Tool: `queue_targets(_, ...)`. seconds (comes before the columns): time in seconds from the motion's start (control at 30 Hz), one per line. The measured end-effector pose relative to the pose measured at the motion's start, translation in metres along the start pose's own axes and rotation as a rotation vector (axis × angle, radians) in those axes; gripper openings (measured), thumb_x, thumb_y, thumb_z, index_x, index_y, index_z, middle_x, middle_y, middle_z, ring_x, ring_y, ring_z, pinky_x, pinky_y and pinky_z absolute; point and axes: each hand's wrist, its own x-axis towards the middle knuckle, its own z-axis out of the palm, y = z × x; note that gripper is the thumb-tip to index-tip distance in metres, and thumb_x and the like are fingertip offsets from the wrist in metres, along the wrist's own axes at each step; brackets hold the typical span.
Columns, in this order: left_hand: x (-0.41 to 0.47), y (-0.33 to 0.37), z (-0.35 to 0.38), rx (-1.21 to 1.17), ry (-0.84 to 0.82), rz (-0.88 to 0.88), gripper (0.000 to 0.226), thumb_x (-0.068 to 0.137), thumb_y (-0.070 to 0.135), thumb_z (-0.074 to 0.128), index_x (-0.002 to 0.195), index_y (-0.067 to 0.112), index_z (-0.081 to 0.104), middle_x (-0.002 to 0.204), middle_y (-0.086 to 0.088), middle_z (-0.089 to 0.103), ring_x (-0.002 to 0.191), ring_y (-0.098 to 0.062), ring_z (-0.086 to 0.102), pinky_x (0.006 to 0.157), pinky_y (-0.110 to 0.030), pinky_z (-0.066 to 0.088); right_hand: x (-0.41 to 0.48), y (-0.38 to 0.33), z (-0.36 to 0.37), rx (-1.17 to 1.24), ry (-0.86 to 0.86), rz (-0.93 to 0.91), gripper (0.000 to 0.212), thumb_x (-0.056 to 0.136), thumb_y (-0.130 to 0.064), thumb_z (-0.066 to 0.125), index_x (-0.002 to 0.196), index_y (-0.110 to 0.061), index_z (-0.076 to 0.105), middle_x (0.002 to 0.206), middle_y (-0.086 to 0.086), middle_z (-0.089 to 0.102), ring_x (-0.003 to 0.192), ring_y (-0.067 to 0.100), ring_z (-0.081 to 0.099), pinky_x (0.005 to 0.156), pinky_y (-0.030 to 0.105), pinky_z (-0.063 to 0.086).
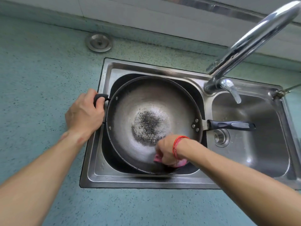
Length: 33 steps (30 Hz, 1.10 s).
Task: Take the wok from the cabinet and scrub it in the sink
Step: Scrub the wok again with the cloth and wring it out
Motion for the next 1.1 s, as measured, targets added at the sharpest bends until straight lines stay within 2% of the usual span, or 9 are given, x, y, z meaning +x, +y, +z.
queue_targets(0.23, 0.0, -0.001, 0.0, 0.004, 0.001, 0.005, 0.023, 0.1, 0.04, 0.041, 0.094, 0.019, 0.048, 0.092, -0.006, 0.059, 0.076, -0.027, 0.049, 0.063, -0.036, 0.035, 0.034, -0.059, -0.021, 0.673, 0.506, -0.264, 0.01, 0.091, -0.032, 0.056, 0.086, -0.024, 0.056, 0.076, -0.001, 0.06, 0.071, 0.022, 0.055, 0.065, 0.025, 0.041)
queue_targets(0.43, 0.001, -0.001, 0.0, 0.011, 0.0, 0.01, 0.024, 0.101, 0.041, 0.04, 0.094, 0.019, 0.048, 0.09, -0.005, 0.058, 0.075, -0.027, 0.051, 0.062, -0.036, 0.036, 0.07, -0.074, -0.057, 1.211, 0.89, -0.162, 0.013, 0.088, -0.016, 0.057, 0.087, -0.028, 0.051, 0.072, -0.007, 0.062, 0.058, 0.001, 0.058, 0.06, 0.021, 0.047)
queue_targets(0.53, 0.001, -0.001, 0.0, 0.012, -0.002, 0.005, 0.023, 0.1, 0.04, 0.041, 0.094, 0.019, 0.048, 0.09, -0.005, 0.058, 0.075, -0.028, 0.051, 0.062, -0.036, 0.036, 0.088, -0.078, -0.066, 1.347, 1.05, -0.072, 0.011, 0.086, -0.037, 0.054, 0.097, -0.036, 0.051, 0.092, 0.003, 0.067, 0.073, 0.015, 0.068, 0.073, 0.038, 0.058)
queue_targets(0.63, 0.001, -0.001, 0.0, 0.005, -0.006, 0.006, 0.023, 0.1, 0.041, 0.041, 0.094, 0.02, 0.047, 0.091, -0.004, 0.058, 0.076, -0.028, 0.051, 0.063, -0.036, 0.037, 0.095, -0.069, -0.081, 1.459, 1.166, 0.045, 0.015, 0.088, -0.028, 0.057, 0.103, -0.03, 0.056, 0.099, 0.003, 0.066, 0.082, 0.015, 0.067, 0.08, 0.037, 0.056)
queue_targets(0.73, 0.001, -0.003, -0.001, 0.0, -0.005, 0.011, 0.022, 0.1, 0.041, 0.041, 0.091, 0.021, 0.046, 0.09, -0.003, 0.058, 0.076, -0.028, 0.051, 0.063, -0.036, 0.038, 0.095, -0.053, -0.094, 1.434, 1.19, 0.178, 0.015, 0.086, -0.024, 0.062, 0.101, -0.026, 0.059, 0.103, 0.005, 0.063, 0.086, 0.016, 0.062, 0.08, 0.028, 0.049)
queue_targets(0.87, 0.001, -0.004, -0.001, -0.006, -0.008, 0.013, 0.022, 0.1, 0.041, 0.04, 0.09, 0.022, 0.044, 0.088, -0.001, 0.057, 0.076, -0.026, 0.051, 0.063, -0.035, 0.036, 0.095, -0.032, -0.095, 1.347, 1.32, 0.242, 0.019, 0.088, -0.015, 0.061, 0.105, -0.023, 0.063, 0.111, 0.005, 0.053, 0.082, -0.005, 0.053, 0.072, 0.007, 0.035)
queue_targets(0.93, 0.002, -0.004, 0.0, -0.012, -0.007, 0.016, 0.022, 0.1, 0.041, 0.04, 0.089, 0.022, 0.045, 0.087, -0.001, 0.057, 0.076, -0.027, 0.051, 0.063, -0.035, 0.036, 0.097, -0.012, -0.09, 1.15, 1.344, 0.295, 0.017, 0.089, -0.019, 0.059, 0.105, -0.024, 0.062, 0.112, 0.004, 0.051, 0.093, 0.012, 0.057, 0.078, 0.019, 0.041)
queue_targets(1.03, 0.002, -0.005, -0.001, -0.02, -0.017, 0.016, 0.022, 0.101, 0.04, 0.04, 0.09, 0.022, 0.046, 0.086, 0.0, 0.056, 0.075, -0.026, 0.051, 0.063, -0.035, 0.035, 0.092, 0.026, -0.072, 0.883, 1.225, 0.369, 0.019, 0.091, -0.035, 0.056, 0.109, -0.029, 0.06, 0.109, -0.003, 0.049, 0.096, 0.014, 0.051, 0.081, 0.036, 0.05)
queue_targets(1.1, 0.002, -0.005, -0.001, -0.024, -0.018, 0.022, 0.022, 0.101, 0.041, 0.04, 0.091, 0.021, 0.047, 0.087, -0.001, 0.056, 0.075, -0.026, 0.051, 0.064, -0.035, 0.036, 0.082, 0.048, -0.056, 0.503, 1.142, 0.456, 0.031, 0.088, -0.039, 0.06, 0.111, -0.019, 0.058, 0.111, 0.01, 0.047, 0.1, 0.028, 0.048, 0.079, 0.041, 0.049)
